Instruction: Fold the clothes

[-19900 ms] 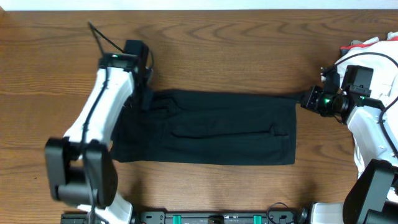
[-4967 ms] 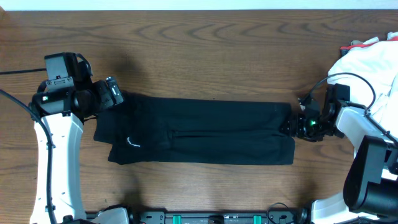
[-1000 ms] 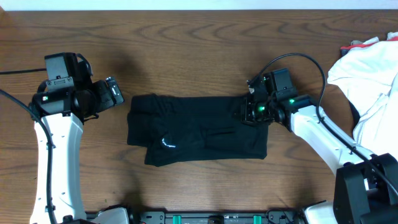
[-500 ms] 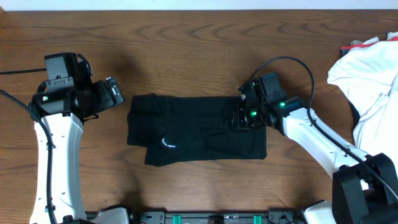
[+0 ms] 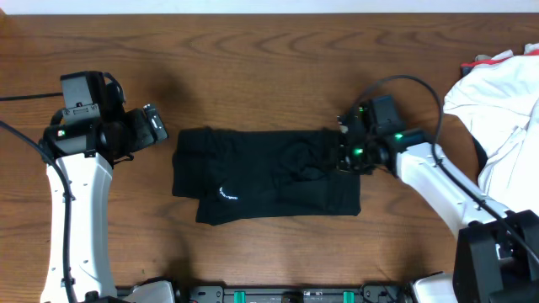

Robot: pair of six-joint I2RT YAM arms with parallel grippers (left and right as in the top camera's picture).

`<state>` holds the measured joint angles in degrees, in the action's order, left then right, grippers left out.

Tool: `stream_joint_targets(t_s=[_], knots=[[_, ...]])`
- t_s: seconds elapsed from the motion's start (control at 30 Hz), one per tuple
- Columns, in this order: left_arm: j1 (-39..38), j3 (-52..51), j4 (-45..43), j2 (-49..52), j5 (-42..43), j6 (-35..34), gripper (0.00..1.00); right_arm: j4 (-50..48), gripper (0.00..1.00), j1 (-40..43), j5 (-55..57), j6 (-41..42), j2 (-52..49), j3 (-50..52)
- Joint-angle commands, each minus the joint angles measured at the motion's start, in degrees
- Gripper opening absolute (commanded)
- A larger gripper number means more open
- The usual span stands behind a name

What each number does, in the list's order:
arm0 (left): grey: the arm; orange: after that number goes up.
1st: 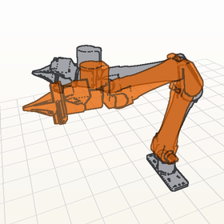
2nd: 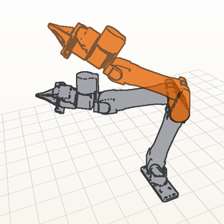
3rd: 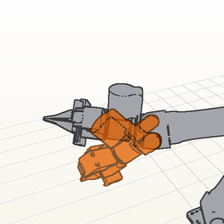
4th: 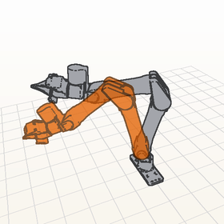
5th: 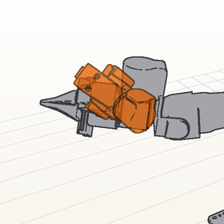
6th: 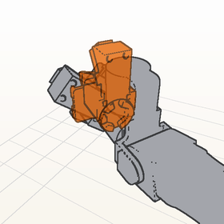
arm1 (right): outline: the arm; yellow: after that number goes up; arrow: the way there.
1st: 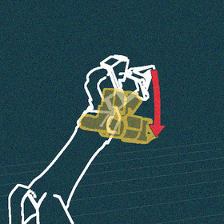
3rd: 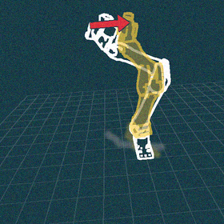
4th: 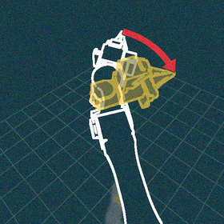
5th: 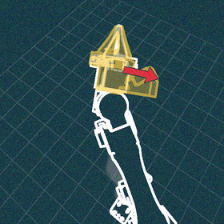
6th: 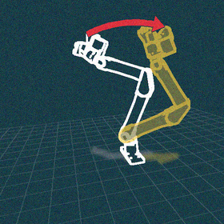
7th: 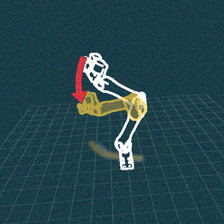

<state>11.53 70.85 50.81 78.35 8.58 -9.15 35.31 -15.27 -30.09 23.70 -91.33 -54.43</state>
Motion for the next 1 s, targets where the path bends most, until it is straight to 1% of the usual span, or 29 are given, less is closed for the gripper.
stream_joint_targets(t_s=[0.0,0.1,0.17,0.23,0.37,0.47,0.53,0.6,0.7,0.83,0.97], knots=[[0.02,0.63,0.13,-0.5,-0.48,0.09,0.98,2.75,0.01,0.55,2.12,-1.4,1.2,-0.81],[0.02,0.63,0.13,-0.5,-0.48,0.09,0.98,5.05,0.01,-1.11,4.94,-1.68,1.2,0.17],[0.02,0.63,0.13,-0.5,-0.48,0.09,0.98,4.28,0.01,-2.82,6.78,-1.42,1.2,1.49],[0.04,0.63,0.13,-0.5,-0.48,0.09,0.98,1.7,0.02,-4.39,6.73,-1.29,1.2,2.86],[0.04,0.63,0.13,-0.5,-0.48,0.09,0.98,-5.51,0.01,-8.59,6.62,2.34,0.79,5.66],[0.02,0.63,0.13,-0.5,-0.48,0.09,0.98,-10.62,0.01,-12.15,2.19,2.49,0.28,6.19],[0.02,0.63,0.13,-0.5,-0.48,0.09,0.98,-14.86,0.01,-14.86,-2.49,0.9,0.31,6.16],[0.02,0.63,0.13,-0.5,-0.48,0.09,0.98,-17.53,0.01,-16.85,-4.83,-0.98,0.46,5.84],[0.02,0.63,0.13,-0.5,-0.48,0.09,0.98,-16.79,0.01,-17.16,-3.23,-1.77,2.01,4.94],[0.02,0.63,0.13,-0.5,-0.48,0.09,0.98,-13.92,0.01,-13.84,4.52,-2.97,7.52,4.55],[0.02,0.63,0.13,-0.5,-0.48,0.09,0.98,-5.95,0.01,-7.8,8.74,-2.95,11.47,4.55]])
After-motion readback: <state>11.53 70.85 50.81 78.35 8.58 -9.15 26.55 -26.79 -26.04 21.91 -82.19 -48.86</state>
